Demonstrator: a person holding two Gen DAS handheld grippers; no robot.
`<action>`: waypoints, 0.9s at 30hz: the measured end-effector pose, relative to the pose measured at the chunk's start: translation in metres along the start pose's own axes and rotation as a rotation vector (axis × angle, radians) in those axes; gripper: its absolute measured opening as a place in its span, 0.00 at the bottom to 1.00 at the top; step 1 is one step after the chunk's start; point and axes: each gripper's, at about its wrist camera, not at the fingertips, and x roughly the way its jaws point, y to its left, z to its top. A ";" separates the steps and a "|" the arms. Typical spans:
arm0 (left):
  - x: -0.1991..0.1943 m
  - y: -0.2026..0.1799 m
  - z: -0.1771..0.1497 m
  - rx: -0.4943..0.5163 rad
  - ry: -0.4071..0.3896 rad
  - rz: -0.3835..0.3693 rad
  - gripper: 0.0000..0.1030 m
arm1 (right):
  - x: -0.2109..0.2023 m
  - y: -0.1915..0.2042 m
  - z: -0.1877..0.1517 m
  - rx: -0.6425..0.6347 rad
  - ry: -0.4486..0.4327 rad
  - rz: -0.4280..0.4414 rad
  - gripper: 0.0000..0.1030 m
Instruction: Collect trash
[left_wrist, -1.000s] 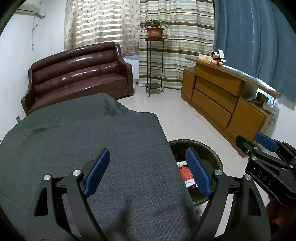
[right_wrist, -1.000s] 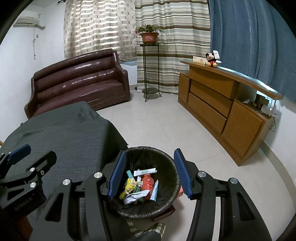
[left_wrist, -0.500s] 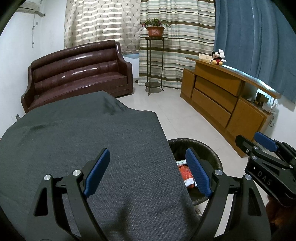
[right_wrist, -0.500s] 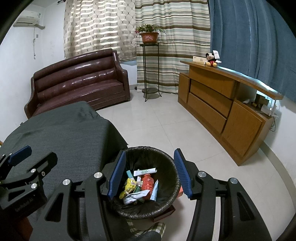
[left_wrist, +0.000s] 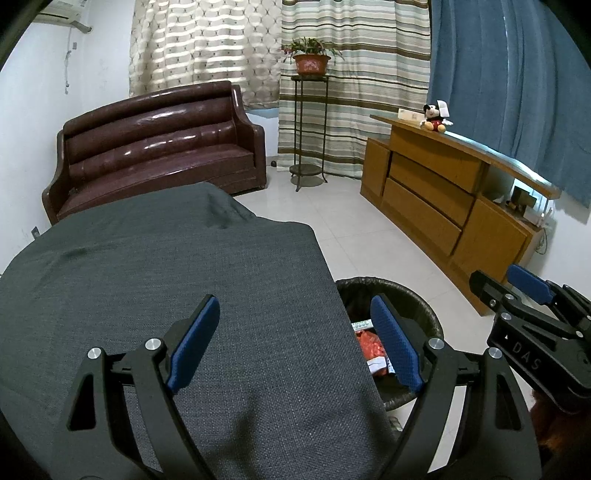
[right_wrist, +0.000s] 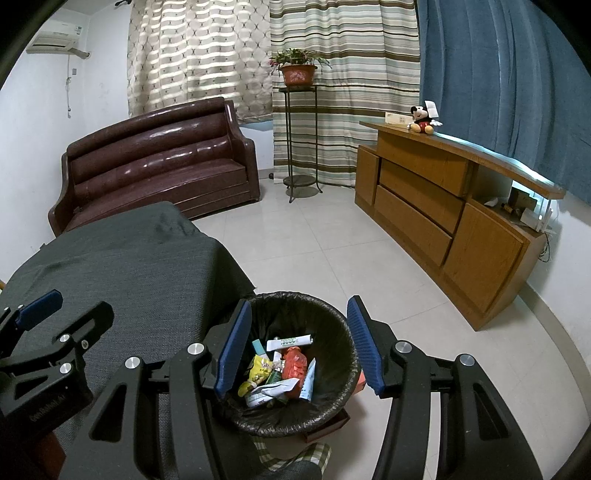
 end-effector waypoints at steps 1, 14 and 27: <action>0.000 -0.001 -0.001 0.000 0.000 0.000 0.79 | 0.000 0.000 0.000 0.000 0.001 0.000 0.52; -0.007 -0.016 -0.001 0.011 -0.034 0.008 0.87 | 0.000 0.001 0.000 -0.001 0.001 -0.001 0.52; -0.004 -0.029 -0.002 0.004 -0.027 -0.010 0.89 | 0.000 0.002 0.000 -0.002 0.001 -0.001 0.52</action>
